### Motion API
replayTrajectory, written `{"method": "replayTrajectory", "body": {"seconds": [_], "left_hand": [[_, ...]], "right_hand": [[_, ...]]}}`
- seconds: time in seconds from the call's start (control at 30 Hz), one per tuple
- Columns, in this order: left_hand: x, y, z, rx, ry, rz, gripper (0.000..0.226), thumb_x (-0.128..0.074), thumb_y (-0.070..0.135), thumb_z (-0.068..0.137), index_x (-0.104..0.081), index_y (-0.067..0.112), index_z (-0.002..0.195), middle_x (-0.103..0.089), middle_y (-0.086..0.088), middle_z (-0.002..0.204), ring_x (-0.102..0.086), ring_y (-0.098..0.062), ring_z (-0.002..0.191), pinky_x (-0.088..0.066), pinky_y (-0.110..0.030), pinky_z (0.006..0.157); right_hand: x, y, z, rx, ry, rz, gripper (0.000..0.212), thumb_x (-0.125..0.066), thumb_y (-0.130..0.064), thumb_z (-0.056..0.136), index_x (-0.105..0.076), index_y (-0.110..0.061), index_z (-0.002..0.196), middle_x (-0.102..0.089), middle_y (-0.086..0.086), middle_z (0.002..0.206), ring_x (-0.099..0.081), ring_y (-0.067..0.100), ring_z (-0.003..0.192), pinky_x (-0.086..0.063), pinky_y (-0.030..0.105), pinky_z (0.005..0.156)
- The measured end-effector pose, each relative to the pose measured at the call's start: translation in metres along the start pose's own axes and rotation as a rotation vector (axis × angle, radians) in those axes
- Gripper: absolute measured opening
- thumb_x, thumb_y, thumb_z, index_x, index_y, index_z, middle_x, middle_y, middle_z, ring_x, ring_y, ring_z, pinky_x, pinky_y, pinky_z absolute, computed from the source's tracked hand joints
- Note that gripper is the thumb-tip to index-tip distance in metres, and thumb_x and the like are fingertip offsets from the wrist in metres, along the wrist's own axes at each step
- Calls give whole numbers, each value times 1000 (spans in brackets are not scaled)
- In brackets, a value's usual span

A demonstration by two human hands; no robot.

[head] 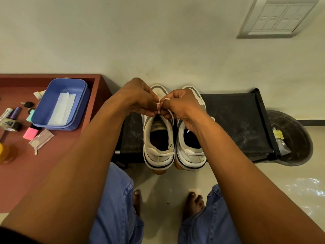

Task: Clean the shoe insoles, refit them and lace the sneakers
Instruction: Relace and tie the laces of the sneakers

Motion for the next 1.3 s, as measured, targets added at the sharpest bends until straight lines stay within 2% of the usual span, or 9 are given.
{"method": "replayTrajectory", "body": {"seconds": [0.2, 0.33, 0.43, 0.73, 1.0, 1.1, 1.17, 1.3], "left_hand": [[-3, -3, 6, -11, 24, 113, 13, -81, 1, 83, -78, 2, 95, -77, -15, 93, -76, -22, 85, -64, -31, 73], [-2, -8, 15, -33, 105, 226, 12, -86, 16, 81, -79, 9, 88, -77, -12, 90, -76, -24, 89, -64, -41, 83], [-4, -9, 18, -58, 125, 312, 18, -86, 26, 81, -79, 12, 87, -76, -7, 89, -74, -22, 89, -63, -43, 87], [-12, -5, 17, -142, 212, 465, 7, -82, 19, 81, -77, 17, 85, -76, -4, 83, -75, -18, 78, -64, -38, 81], [-23, -4, 19, -227, 269, 624, 13, -77, 23, 86, -71, 18, 97, -71, -4, 99, -67, -24, 93, -55, -36, 84], [-26, -4, 20, -263, 215, 624, 14, -74, 30, 90, -69, 21, 99, -71, -3, 107, -66, -24, 101, -52, -35, 85], [-27, -4, 22, -298, 168, 635, 20, -72, 30, 92, -70, 23, 111, -70, -5, 116, -65, -25, 106, -52, -36, 88], [-29, -5, 24, -335, 135, 681, 30, -68, 25, 94, -70, 18, 123, -69, -9, 121, -65, -27, 106, -48, -34, 81]], "right_hand": [[0, 0, 1, 9, 9, 11, 13, -72, 3, 84, -72, -2, 96, -76, 17, 81, -71, 20, 63, -64, 44, 76], [2, 3, 5, 49, 42, -80, 10, -77, -4, 83, -75, -12, 87, -77, 11, 81, -76, 22, 71, -64, 44, 75], [3, 5, 9, 99, 79, -210, 13, -81, -11, 80, -75, -23, 79, -76, 5, 82, -76, 20, 75, -64, 42, 73], [2, 7, 11, 167, 113, -359, 14, -80, -16, 75, -73, -25, 83, -74, 1, 86, -73, 19, 79, -63, 42, 76], [4, 8, 12, 173, 134, -357, 14, -78, -13, 75, -72, -25, 78, -74, 1, 83, -73, 21, 77, -63, 44, 72], [5, 8, 14, 172, 138, -350, 15, -77, -13, 74, -73, -26, 77, -74, 2, 82, -74, 23, 77, -63, 45, 72], [6, 8, 14, 178, 138, -350, 15, -77, -12, 74, -73, -26, 78, -74, 3, 83, -74, 24, 77, -63, 45, 73], [8, 6, 11, 213, 149, -391, 15, -76, -10, 75, -75, -23, 82, -74, 1, 80, -73, 22, 77, -63, 43, 74]]}}
Point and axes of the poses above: each hand's wrist, its own z-axis towards the middle knuckle, its own x-axis out of the back of the hand, y = z × x, the point moved 2 cm from there along z, towards the middle knuckle
